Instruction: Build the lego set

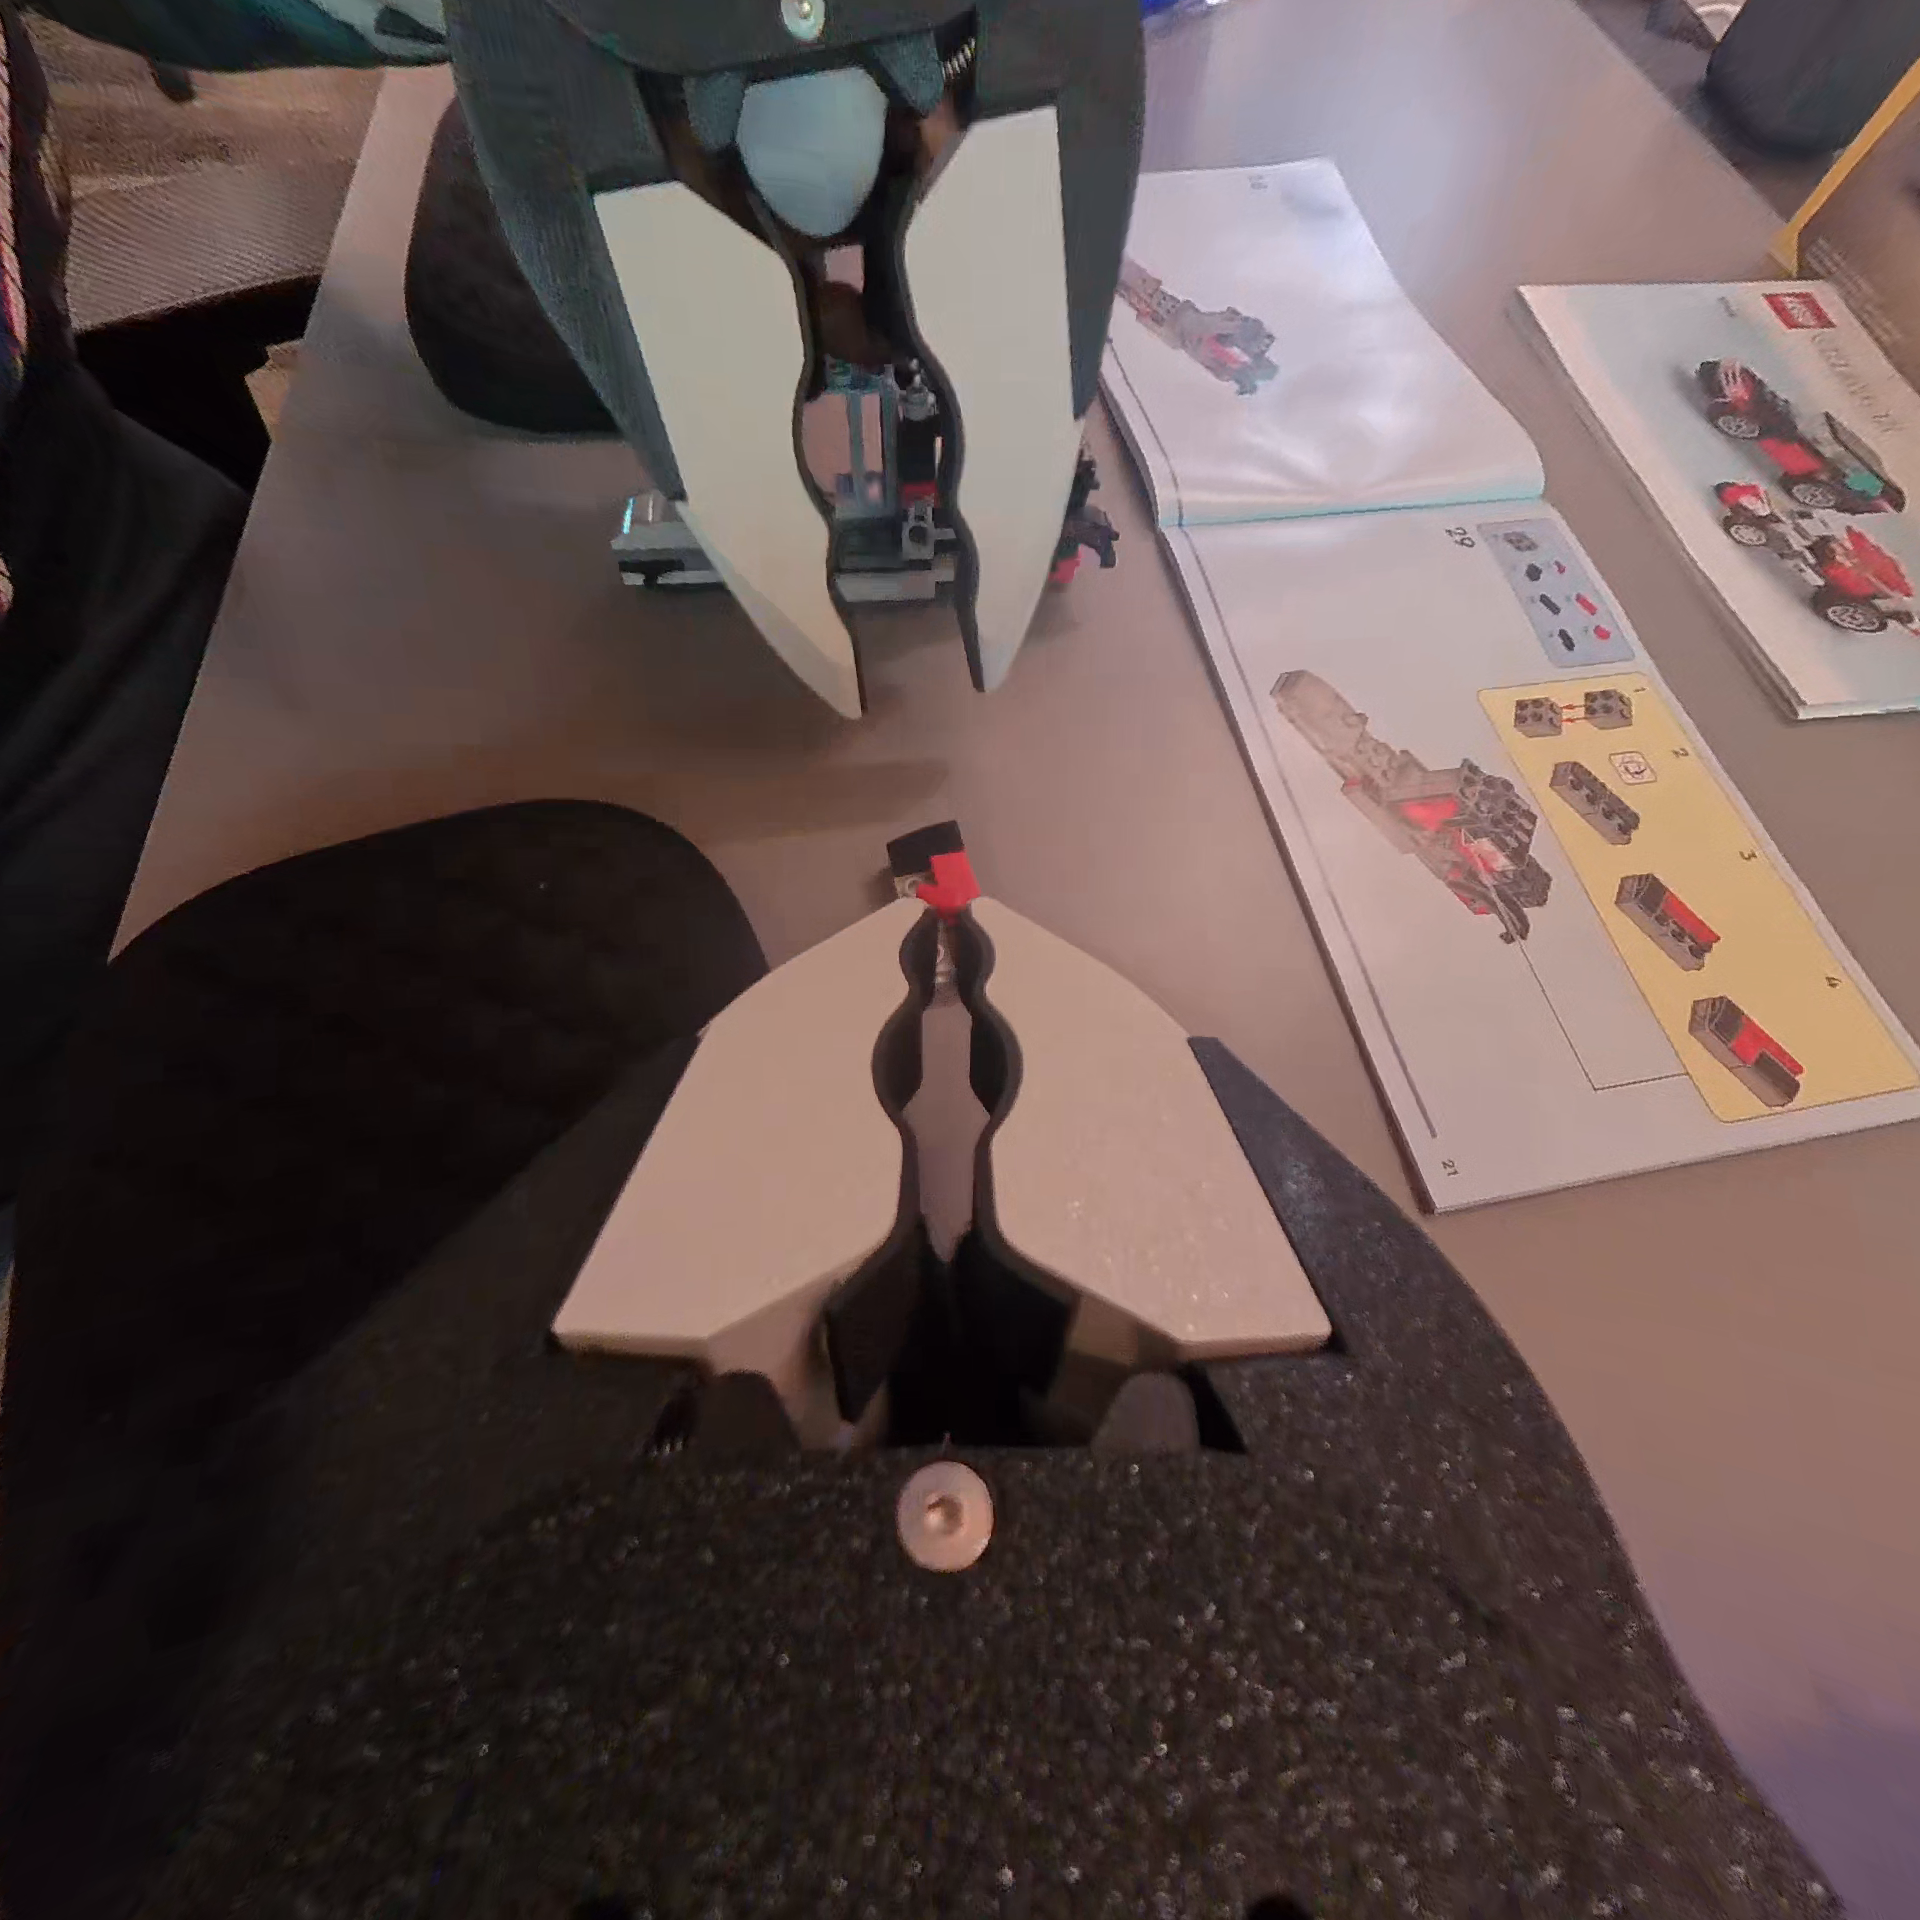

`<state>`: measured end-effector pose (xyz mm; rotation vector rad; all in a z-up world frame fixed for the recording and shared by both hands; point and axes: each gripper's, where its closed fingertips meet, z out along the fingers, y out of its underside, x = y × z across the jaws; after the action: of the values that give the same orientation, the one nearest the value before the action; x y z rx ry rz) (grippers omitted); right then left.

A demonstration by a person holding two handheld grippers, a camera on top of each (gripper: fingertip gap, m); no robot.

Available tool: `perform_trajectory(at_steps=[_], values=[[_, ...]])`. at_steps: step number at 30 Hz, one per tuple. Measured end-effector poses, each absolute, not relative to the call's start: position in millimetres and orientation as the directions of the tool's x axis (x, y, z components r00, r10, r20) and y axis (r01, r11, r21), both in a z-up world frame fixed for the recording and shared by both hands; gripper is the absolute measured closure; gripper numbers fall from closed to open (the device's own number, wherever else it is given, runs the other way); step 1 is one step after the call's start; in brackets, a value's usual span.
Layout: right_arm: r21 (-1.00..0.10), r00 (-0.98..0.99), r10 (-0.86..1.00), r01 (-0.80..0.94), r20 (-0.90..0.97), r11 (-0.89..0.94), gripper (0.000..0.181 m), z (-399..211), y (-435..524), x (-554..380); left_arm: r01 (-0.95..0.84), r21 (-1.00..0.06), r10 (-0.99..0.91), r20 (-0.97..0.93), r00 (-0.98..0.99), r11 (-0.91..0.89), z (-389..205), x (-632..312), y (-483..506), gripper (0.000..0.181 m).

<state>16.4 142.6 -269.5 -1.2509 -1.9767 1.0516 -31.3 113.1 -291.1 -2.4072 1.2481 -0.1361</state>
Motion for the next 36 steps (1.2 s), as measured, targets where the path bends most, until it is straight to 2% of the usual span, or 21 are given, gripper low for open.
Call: perform_trajectory(at_steps=[7,10,12,15,17,20,23,26,31,36], values=[[-0.884,-0.393,0.918,0.41,0.05,0.223,0.178,-261,142,17,-0.758,-0.355,-0.763,-0.162,0.626,-0.547,-285,-74,100,0.157],[-0.894,-0.384,0.922,0.395,0.048,0.211,0.178,-256,143,20,-0.679,-0.487,-0.687,-0.2,0.699,-0.549,-260,-80,104,0.149],[-0.898,-0.381,0.923,0.385,0.056,0.213,0.178,-254,142,21,-0.55,-0.607,-0.582,-0.17,0.795,-0.574,-238,-84,103,0.132],[-0.91,-0.381,0.923,0.362,0.053,0.202,0.178,-249,141,21,-0.322,-0.756,-0.388,-0.098,0.916,-0.569,-222,-91,99,0.118],[-0.918,-0.383,0.921,0.339,0.062,0.203,0.178,-245,140,19,-0.23,-0.788,-0.283,-0.074,0.956,-0.572,-231,-93,95,0.108],[-0.926,-0.391,0.918,0.321,0.061,0.198,0.178,-242,139,17,-0.219,-0.764,-0.228,-0.096,0.969,-0.607,-254,-92,94,0.107],[-0.923,-0.394,0.917,0.326,0.063,0.204,0.178,-243,139,17,-0.3,-0.73,-0.233,-0.196,0.953,-0.614,-262,-99,101,0.122],[-0.927,-0.384,0.921,0.316,0.068,0.201,0.178,-240,140,17,-0.361,-0.693,-0.333,-0.181,0.925,-0.624,-268,-94,98,0.135],[-0.929,-0.379,0.923,0.313,0.067,0.196,0.178,-240,140,16,-0.448,-0.619,-0.403,-0.222,0.888,-0.645,-269,-121,91,0.138],[-0.917,-0.383,0.921,0.34,0.067,0.208,0.178,-246,140,15,-0.469,-0.574,-0.379,-0.277,0.883,-0.672,-267,-157,89,0.141]])
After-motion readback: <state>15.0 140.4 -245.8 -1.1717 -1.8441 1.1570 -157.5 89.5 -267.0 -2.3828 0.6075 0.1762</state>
